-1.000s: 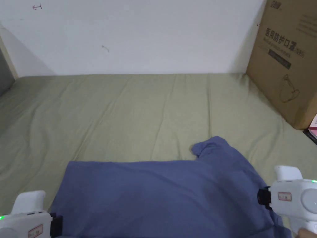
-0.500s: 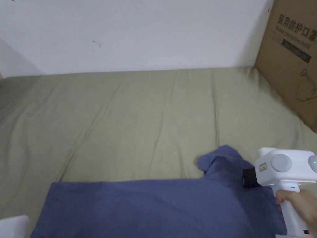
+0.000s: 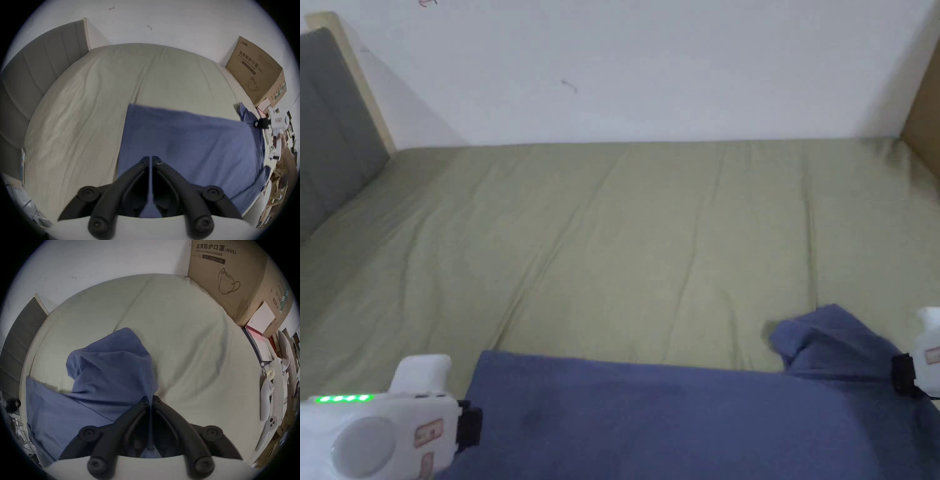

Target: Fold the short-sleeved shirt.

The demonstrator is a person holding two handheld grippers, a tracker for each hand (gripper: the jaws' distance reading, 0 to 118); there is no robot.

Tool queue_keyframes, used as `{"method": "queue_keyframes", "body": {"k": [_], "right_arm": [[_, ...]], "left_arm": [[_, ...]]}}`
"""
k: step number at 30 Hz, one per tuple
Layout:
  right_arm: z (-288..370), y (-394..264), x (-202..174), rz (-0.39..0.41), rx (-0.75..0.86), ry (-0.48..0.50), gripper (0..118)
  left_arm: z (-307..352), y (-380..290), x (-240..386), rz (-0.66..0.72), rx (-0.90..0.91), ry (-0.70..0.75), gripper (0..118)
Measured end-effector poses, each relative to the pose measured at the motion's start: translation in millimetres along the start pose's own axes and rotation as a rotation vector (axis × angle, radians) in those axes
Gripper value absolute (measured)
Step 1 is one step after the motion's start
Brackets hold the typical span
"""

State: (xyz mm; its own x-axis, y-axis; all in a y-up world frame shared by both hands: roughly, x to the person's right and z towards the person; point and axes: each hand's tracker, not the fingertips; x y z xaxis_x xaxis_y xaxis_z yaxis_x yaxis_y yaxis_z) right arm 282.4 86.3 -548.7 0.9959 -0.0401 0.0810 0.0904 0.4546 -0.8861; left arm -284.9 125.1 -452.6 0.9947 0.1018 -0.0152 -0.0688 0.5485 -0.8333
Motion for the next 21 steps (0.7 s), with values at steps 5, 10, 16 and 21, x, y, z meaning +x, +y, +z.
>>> {"method": "queue_keyframes", "body": {"k": [5,10,16,21], "right_arm": [[0,1,1,0.015,-0.003,-0.001,0],[-1,3,5,0.005,-0.007,0.012,0],[8,2,1,0.018,-0.001,0.004,0],[43,-1,2,0.030,0.027,0.023,0]], "left_arm": [[-56,65,-7,0.072,-0.067,-0.075,106],[-106,89,-17,0.022,-0.108,0.043,106],[-120,82,-11,0.082,-0.159,0.059,1],[-80,90,-4,-0.004,-0.115,0.070,1]]}}
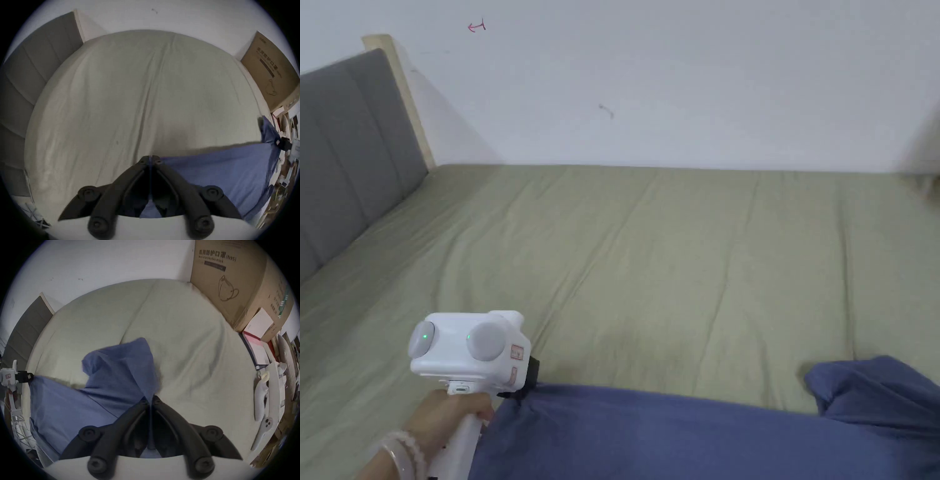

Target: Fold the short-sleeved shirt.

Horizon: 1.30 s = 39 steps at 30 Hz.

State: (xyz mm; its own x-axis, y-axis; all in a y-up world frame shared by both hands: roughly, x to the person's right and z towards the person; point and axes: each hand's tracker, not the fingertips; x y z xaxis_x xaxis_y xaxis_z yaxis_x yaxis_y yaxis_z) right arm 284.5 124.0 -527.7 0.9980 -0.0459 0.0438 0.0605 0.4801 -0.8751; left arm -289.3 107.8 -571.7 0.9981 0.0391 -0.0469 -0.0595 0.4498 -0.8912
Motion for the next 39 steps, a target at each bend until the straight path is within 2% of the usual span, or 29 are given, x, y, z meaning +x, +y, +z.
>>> {"method": "queue_keyframes", "body": {"k": [3,8,11,15,19,22,24,25,26,27,28,29,30,33,34,35,36,37,38,39], "right_arm": [[32,-6,0,-0.021,0.042,0.023,0],[89,-38,-3,0.012,0.091,0.016,0],[128,-79,2,0.027,0.117,0.019,0],[160,-149,15,-0.002,0.092,0.047,0],[155,-220,17,-0.029,0.011,0.053,0],[120,-260,26,-0.065,-0.079,0.046,0],[105,-275,27,-0.100,-0.082,0.040,1],[102,-279,28,-0.145,-0.084,0.029,12],[102,-283,28,-0.186,-0.089,0.015,33],[106,-285,32,-0.248,-0.054,0.054,44],[112,-282,33,-0.289,-0.027,0.106,54],[119,-277,32,-0.308,-0.029,0.090,69],[128,-273,25,-0.277,-0.020,0.048,77],[154,-252,7,-0.117,0.092,-0.057,77],[166,-248,-10,-0.084,0.114,-0.057,77],[174,-242,-19,-0.069,0.150,-0.024,74],[179,-236,-29,-0.052,0.176,0.018,66],[182,-230,-41,-0.046,0.191,0.043,46],[181,-226,-55,-0.032,0.208,0.056,10],[179,-222,-70,-0.021,0.231,0.058,1]], "left_arm": [[39,-6,-4,0.007,0.062,-0.033,1],[114,-42,-10,-0.032,0.175,-0.045,1],[153,-84,-16,-0.028,0.240,-0.073,1],[183,-151,-27,-0.026,0.228,-0.115,1],[182,-213,-31,-0.031,0.163,-0.112,1],[158,-245,-35,-0.013,0.068,-0.114,1],[148,-259,-37,0.008,0.041,-0.090,3],[138,-260,-42,0.008,0.034,-0.094,13],[138,-262,-42,0.016,0.027,-0.089,43],[141,-264,-45,0.013,0.030,-0.084,68],[147,-264,-49,0.013,0.031,-0.087,89],[155,-263,-53,0.040,0.065,-0.135,108],[162,-261,-58,0.051,0.091,-0.158,112],[187,-252,-64,0.094,0.193,-0.144,108],[193,-249,-68,0.112,0.201,-0.131,100],[197,-248,-71,0.133,0.208,-0.154,75],[199,-247,-74,0.147,0.223,-0.196,43],[200,-247,-71,0.163,0.228,-0.211,7],[196,-248,-71,0.166,0.199,-0.204,0],[191,-251,-72,0.174,0.192,-0.207,0]]}}
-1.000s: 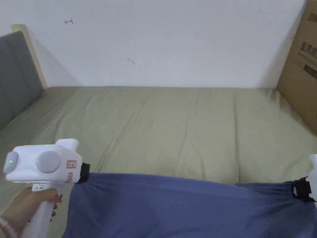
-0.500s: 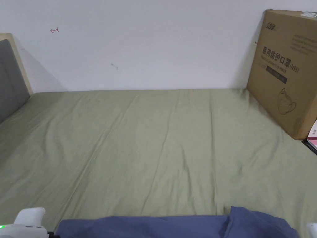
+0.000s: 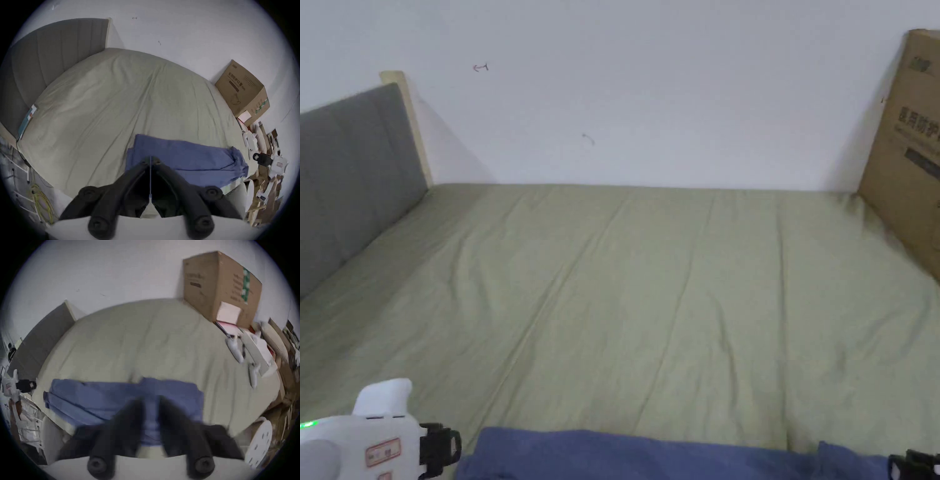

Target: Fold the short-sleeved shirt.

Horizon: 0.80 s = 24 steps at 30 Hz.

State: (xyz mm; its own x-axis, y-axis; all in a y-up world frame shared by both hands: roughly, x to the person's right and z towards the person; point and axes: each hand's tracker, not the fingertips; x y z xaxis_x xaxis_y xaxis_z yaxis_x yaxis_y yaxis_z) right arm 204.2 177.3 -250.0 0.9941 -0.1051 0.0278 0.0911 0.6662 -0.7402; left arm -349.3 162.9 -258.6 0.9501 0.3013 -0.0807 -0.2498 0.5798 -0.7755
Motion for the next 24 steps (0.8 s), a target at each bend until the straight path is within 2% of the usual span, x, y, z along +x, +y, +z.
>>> {"method": "queue_keyframes", "body": {"k": [2,4,5,6,9,10,11,13,17,20,22,23,24], "right_arm": [[-12,3,-24,-0.006,0.017,0.008,1],[-27,2,-50,-0.017,-0.031,0.070,1],[-30,-1,-61,-0.035,-0.034,0.110,1],[-35,-4,-73,-0.018,-0.062,0.152,1],[-46,-13,-105,0.059,-0.109,0.169,1],[-48,-16,-114,0.083,-0.122,0.173,1],[-49,-18,-120,0.083,-0.121,0.180,1],[-52,-22,-131,0.091,-0.140,0.195,1],[-59,-26,-140,0.091,-0.175,0.210,1],[-63,-27,-141,0.079,-0.192,0.207,1],[-68,-29,-139,0.043,-0.205,0.215,1],[-71,-29,-137,0.025,-0.217,0.220,1],[-73,-30,-136,0.012,-0.224,0.218,1]], "left_arm": [[-8,-7,-6,0.035,-0.014,0.015,0],[-11,-14,-20,0.117,-0.015,-0.028,1],[-13,-16,-27,0.142,-0.021,-0.054,12],[-16,-20,-34,0.183,-0.025,-0.081,38],[-28,-23,-58,0.284,-0.059,-0.109,77],[-35,-28,-65,0.285,-0.097,-0.121,107],[-37,-32,-69,0.310,-0.104,-0.127,117],[-46,-36,-78,0.362,-0.085,-0.185,113],[-80,-41,-83,0.480,-0.196,-0.306,114],[-83,-40,-75,0.446,-0.191,-0.306,113],[-88,-38,-73,0.394,-0.218,-0.299,111],[-89,-37,-73,0.383,-0.231,-0.293,104],[-87,-34,-74,0.388,-0.230,-0.271,91]]}}
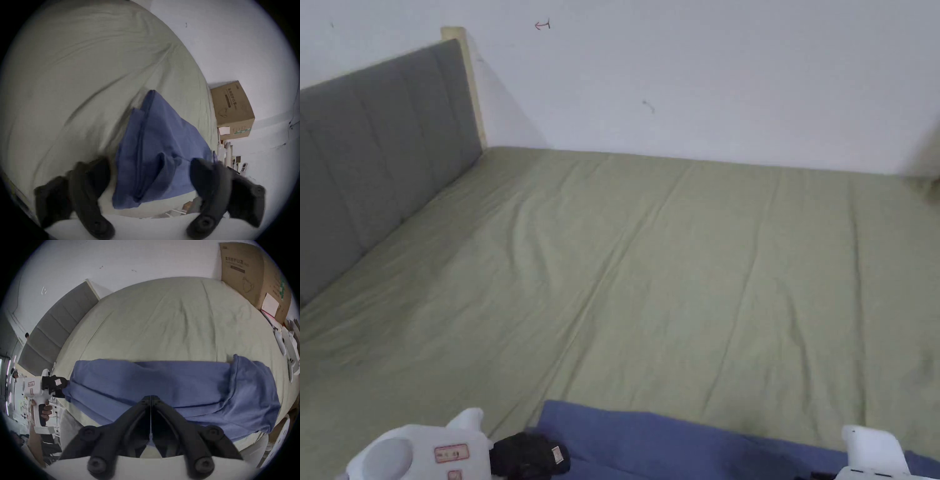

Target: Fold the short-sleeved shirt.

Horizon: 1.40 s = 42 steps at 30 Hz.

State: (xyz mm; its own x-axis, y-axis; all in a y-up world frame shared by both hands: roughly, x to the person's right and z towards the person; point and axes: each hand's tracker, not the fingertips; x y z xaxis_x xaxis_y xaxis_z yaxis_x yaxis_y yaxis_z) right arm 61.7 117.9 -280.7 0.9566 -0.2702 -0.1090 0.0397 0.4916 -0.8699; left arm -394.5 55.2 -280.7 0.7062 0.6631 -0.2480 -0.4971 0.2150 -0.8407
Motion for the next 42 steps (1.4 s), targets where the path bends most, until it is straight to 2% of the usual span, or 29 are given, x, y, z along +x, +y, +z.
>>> {"method": "queue_keyframes", "body": {"k": [1,2,3,5,7,8,12,15,17,18,22,28,29,30,31,32,33,34,35,37,39,40,41,42], "right_arm": [[0,-1,1,-0.006,0.001,-0.001,1],[0,-2,2,-0.008,0.002,0.001,1],[0,-2,3,-0.012,0.001,0.004,1],[-1,-3,7,-0.027,-0.002,0.011,1],[-2,-4,14,-0.043,-0.011,0.012,1],[-1,-6,17,-0.051,-0.009,0.013,1],[9,-7,37,-0.109,0.009,0.021,1],[21,-7,53,-0.143,0.042,0.015,1],[30,-8,64,-0.165,0.074,0.019,1],[35,-9,70,-0.173,0.080,0.014,1],[51,-12,94,-0.194,0.108,0.007,1],[59,-22,132,-0.285,0.134,0.018,1],[60,-25,138,-0.291,0.136,0.015,1],[61,-28,143,-0.301,0.137,0.009,1],[62,-31,147,-0.306,0.135,0.006,1],[64,-34,152,-0.322,0.131,-0.001,1],[66,-37,157,-0.346,0.131,0.002,1],[68,-40,162,-0.370,0.138,0.015,1],[70,-43,166,-0.398,0.143,0.028,1],[76,-47,172,-0.405,0.148,0.019,1],[78,-49,175,-0.402,0.155,-0.009,1],[78,-49,177,-0.397,0.154,-0.013,1],[77,-50,179,-0.398,0.152,-0.016,1],[76,-50,180,-0.403,0.149,-0.017,1]], "left_arm": [[4,2,1,0.024,0.019,0.038,72],[7,3,-3,0.044,0.034,0.049,35],[6,4,-8,0.068,0.037,0.024,12],[-3,1,-17,0.148,0.004,-0.114,12],[-8,-5,-11,0.074,-0.011,-0.005,11],[-5,-7,-6,0.025,0.014,0.000,11],[9,-1,10,0.031,0.023,-0.023,11],[27,6,43,-0.056,0.070,0.026,11],[36,6,75,-0.120,0.103,0.005,11],[40,5,94,-0.158,0.114,0.016,11],[36,-24,191,-0.472,0.136,0.049,11],[-46,-103,294,-0.819,-0.050,-0.040,11],[-65,-115,302,-0.855,-0.070,-0.057,13],[-85,-125,308,-0.880,-0.097,-0.045,21],[-103,-133,313,-0.888,-0.135,-0.009,37],[-119,-141,316,-0.889,-0.168,0.009,71],[-132,-148,316,-0.890,-0.197,0.000,97],[-142,-150,312,-0.867,-0.209,0.007,111],[-148,-150,310,-0.841,-0.223,0.014,111],[-141,-142,308,-0.765,-0.188,0.055,105],[-123,-122,299,-0.676,-0.132,0.007,91],[-111,-112,293,-0.618,-0.110,-0.065,71],[-101,-102,286,-0.563,-0.096,-0.131,26],[-97,-88,276,-0.515,-0.081,-0.164,0]]}}
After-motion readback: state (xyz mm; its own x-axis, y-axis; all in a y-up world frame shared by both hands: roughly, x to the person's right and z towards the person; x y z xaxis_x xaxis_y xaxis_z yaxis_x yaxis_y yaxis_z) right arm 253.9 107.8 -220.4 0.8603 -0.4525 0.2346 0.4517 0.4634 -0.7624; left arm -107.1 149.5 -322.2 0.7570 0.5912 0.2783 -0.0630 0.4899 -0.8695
